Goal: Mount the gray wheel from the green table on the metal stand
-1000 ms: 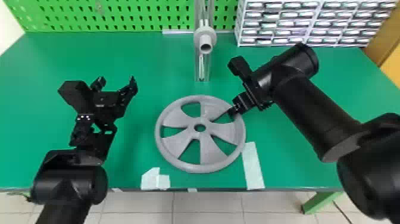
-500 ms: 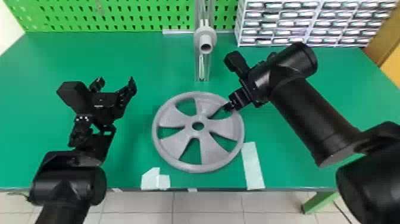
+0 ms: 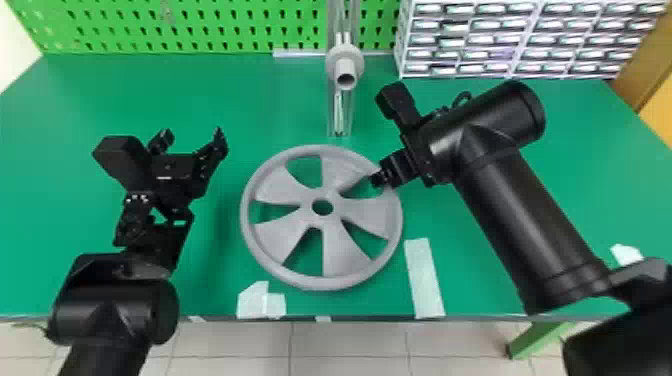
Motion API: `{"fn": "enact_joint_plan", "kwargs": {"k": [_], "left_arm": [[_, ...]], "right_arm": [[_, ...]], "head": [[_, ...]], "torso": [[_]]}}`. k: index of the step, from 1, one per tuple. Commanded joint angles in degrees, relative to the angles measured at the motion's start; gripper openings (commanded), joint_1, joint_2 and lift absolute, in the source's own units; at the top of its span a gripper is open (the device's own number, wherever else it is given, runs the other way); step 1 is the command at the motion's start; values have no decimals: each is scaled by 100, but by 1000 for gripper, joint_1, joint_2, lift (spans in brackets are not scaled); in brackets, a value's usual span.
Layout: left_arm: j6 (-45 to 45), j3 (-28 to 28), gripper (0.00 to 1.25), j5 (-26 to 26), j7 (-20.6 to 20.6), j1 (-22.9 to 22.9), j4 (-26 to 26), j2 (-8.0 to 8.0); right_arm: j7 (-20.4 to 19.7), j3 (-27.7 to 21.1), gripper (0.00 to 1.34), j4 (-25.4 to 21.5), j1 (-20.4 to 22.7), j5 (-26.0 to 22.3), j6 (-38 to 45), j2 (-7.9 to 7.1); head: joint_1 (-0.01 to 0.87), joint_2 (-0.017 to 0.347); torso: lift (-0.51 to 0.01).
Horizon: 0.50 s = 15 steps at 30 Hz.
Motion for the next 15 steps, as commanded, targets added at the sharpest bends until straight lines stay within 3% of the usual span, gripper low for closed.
{"fn": "enact_joint_plan", "kwargs": {"k": [1, 15], "left_arm": [[0, -1, 947, 0, 9, 0, -10, 0], [0, 34, 942, 18, 115, 27, -46, 0]], "right_arm": [[0, -165, 311, -529, 262, 134, 201, -26], [0, -508, 311, -1953, 992, 327, 799, -228]], "head": [[868, 52], [868, 52]], "torso": [[-93], [-93]]}}
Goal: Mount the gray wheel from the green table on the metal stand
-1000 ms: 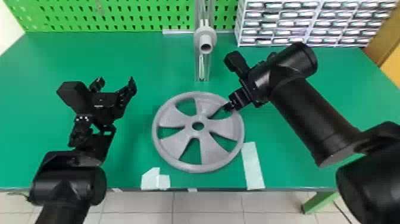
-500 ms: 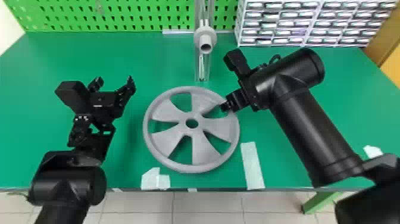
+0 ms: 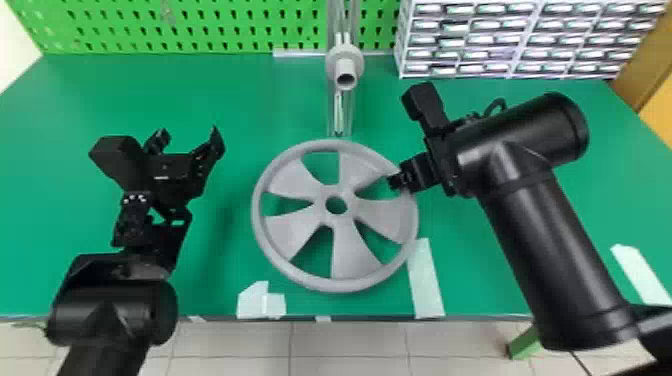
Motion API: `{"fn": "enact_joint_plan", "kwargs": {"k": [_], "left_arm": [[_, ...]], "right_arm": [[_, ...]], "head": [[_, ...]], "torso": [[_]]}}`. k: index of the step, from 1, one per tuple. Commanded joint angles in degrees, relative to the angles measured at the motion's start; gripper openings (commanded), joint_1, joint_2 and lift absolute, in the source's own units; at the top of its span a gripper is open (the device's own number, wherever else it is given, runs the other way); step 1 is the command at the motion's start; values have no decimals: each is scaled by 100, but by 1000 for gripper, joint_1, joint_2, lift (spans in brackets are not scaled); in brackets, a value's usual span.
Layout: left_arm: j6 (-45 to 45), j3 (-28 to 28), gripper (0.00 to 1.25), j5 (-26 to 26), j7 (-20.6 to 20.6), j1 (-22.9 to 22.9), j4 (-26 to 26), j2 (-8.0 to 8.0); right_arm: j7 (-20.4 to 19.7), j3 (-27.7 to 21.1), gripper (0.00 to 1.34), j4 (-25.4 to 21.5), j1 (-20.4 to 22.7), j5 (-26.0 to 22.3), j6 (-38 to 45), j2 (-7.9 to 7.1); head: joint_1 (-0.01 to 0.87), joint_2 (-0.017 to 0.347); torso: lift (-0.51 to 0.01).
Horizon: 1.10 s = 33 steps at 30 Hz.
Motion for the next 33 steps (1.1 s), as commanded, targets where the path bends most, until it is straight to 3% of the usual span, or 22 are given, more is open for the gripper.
{"fn": "enact_joint_plan", "kwargs": {"k": [1, 17, 33], "left_arm": [[0, 16, 942, 9, 8, 12, -3, 0], [0, 51, 940, 44, 87, 48, -47, 0], [0, 95, 939, 79, 122, 83, -91, 0]], "right_arm": [[0, -66, 311, -493, 249, 77, 161, -45], [-132, -321, 304, -1864, 1119, 429, 108, -10], [-386, -761, 298, -2330, 1743, 86, -991, 96]], "head": [[868, 52], [868, 52], [868, 52]], "torso": [[-93], [-93], [-93]]}}
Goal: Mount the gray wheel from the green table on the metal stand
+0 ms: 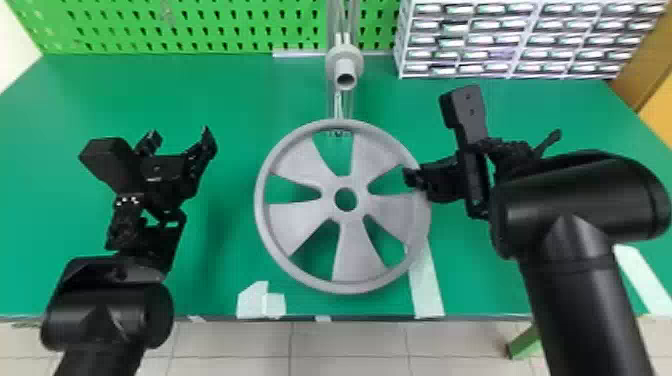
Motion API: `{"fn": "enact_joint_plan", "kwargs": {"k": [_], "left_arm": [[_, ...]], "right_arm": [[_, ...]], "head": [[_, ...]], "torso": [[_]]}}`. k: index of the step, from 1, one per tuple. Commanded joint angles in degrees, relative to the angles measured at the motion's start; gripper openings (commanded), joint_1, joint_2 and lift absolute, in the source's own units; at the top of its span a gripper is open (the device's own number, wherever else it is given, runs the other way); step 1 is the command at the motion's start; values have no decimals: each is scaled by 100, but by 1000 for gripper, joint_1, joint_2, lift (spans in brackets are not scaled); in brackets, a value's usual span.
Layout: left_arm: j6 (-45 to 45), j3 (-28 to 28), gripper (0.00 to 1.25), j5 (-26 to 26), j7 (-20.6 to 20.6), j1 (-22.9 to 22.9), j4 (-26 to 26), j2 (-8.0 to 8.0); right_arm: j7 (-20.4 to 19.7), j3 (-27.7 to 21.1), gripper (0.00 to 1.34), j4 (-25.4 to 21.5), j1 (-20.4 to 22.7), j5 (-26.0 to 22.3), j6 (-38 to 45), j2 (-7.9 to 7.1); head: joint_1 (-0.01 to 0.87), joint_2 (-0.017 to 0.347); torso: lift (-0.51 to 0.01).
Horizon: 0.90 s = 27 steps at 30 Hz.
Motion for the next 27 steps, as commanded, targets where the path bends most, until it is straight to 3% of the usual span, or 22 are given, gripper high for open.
{"fn": "enact_joint_plan", "kwargs": {"k": [1, 10, 27], "left_arm": [[0, 4, 939, 7, 0, 0, -10, 0], [17, -49, 939, 42, 53, 62, -107, 0], [413, -92, 930, 42, 308, 519, -968, 0]], "right_arm": [[-68, -50, 298, -80, 116, -60, -266, 15], [-252, -182, 296, -71, 213, -297, -776, 6], [-516, -358, 276, -80, 389, -605, -1769, -2]], "head": [[868, 52], [868, 52], [868, 52]], "torso": [[-93], [-93], [-93]]}}
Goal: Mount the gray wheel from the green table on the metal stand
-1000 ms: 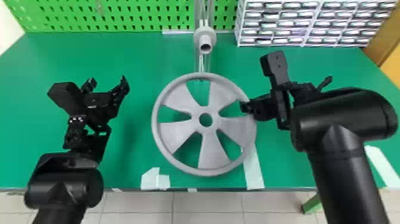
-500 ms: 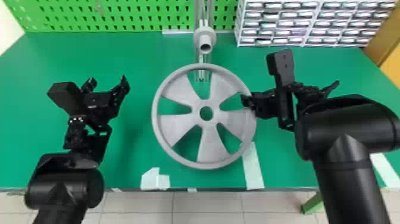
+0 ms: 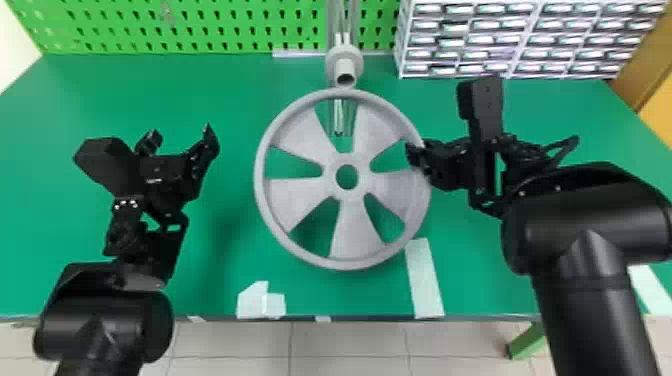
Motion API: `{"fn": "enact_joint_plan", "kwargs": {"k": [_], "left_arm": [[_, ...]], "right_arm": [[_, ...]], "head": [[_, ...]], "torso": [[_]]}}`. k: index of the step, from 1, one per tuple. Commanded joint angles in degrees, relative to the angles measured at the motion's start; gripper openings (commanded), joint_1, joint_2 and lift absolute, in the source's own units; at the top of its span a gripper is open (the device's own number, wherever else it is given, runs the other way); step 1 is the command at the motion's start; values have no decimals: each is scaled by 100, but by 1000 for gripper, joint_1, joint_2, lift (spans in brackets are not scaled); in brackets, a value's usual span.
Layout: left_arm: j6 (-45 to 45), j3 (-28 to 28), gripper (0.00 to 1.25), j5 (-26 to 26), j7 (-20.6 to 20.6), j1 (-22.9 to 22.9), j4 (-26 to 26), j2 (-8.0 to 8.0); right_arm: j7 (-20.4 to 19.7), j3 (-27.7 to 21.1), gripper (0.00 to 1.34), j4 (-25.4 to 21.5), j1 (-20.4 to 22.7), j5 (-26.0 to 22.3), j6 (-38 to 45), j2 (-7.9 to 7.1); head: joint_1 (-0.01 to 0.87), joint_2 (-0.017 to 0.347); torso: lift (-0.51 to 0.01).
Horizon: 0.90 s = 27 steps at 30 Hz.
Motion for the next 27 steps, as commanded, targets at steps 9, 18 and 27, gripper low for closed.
{"fn": "enact_joint_plan", "kwargs": {"k": [9, 18, 27], "left_arm": [[298, -75, 920, 10, 184, 445, -614, 0], [307, -250, 908, 1, 360, 735, -983, 0], [307, -321, 907, 54, 404, 761, -1018, 0]], "right_arm": [[-475, -107, 275, 0, 338, -270, -1278, 5], [-888, -134, 264, 27, 575, -323, -2121, 14], [-1547, -72, 245, 378, 786, -429, -3325, 124]], "head": [[868, 52], [868, 52], [868, 52]], "torso": [[-93], [-93], [-93]]}}
